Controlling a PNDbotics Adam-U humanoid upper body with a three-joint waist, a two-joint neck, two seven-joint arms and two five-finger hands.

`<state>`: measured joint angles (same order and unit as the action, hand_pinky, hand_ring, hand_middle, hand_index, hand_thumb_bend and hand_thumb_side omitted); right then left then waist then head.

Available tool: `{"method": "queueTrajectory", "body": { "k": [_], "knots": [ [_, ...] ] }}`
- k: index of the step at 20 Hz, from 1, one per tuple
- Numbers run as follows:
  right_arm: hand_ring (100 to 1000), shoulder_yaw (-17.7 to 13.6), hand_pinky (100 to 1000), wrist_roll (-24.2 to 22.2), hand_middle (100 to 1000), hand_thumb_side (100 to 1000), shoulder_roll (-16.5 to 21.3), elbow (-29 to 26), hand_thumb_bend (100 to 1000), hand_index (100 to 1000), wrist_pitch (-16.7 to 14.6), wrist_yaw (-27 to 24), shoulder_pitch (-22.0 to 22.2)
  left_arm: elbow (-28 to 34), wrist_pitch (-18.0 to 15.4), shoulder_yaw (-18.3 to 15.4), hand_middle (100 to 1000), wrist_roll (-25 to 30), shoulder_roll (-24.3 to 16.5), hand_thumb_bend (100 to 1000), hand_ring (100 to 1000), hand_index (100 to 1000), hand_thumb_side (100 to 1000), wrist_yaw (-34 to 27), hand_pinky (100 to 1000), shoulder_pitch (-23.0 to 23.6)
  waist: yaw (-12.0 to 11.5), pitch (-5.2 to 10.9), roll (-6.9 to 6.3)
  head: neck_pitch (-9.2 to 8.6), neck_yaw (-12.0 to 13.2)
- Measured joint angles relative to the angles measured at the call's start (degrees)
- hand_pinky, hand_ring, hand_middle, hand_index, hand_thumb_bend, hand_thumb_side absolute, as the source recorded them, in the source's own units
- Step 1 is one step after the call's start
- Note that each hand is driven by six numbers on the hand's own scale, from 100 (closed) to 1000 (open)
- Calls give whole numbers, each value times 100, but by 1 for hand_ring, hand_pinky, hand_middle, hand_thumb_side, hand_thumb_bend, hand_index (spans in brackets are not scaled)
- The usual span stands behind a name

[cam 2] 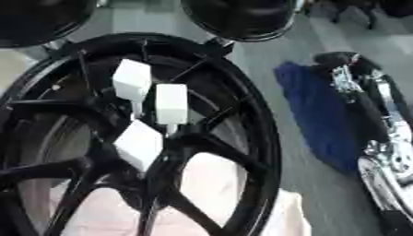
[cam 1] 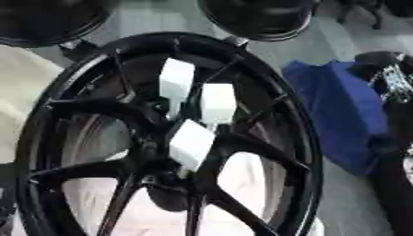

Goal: Pull the pin out of the wheel hub.

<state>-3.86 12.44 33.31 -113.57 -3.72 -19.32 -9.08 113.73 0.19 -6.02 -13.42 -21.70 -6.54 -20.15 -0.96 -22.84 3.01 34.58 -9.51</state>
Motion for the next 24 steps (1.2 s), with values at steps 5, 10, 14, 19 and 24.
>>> {"method": "queueTrajectory", "body": {
  "k": [5, 10, 14, 19, 24],
  "knots": [
    [725, -1, 849, -168, 691, 489, 491, 0, 120, 678, -171, 216, -24, 0, 1, 0, 528, 1, 0, 240, 561, 719, 614, 4, 925, 32, 23, 1, 22, 6, 0],
    [736, -5, 844, -516, 699, 464, 1185, 0, 144, 693, -461, 543, -148, 0, 6, 0, 528, 5, -1, 239, 561, 719, 613, 5, 925, 64, 41, 27, 38, 33, 0],
    [751, -39, 837, -747, 710, 452, 1801, 0, 175, 710, -716, 762, -228, 0, 11, 0, 528, 10, -5, 239, 560, 719, 613, 5, 926, 102, 49, 60, 71, 58, 5],
    [767, 22, 828, -1182, 719, 466, 2612, -1, 206, 730, -1081, 1254, -324, 0, 18, 0, 528, 17, -11, 239, 560, 719, 613, 6, 926, 112, 21, 96, 107, 63, 6],
    [777, 231, 826, -1738, 727, 449, 3196, -20, 228, 742, -1400, 1648, -525, 0, 30, 2, 528, 30, -58, 239, 559, 719, 612, 6, 926, 130, -17, 99, 156, 83, -25]
  ]
}}
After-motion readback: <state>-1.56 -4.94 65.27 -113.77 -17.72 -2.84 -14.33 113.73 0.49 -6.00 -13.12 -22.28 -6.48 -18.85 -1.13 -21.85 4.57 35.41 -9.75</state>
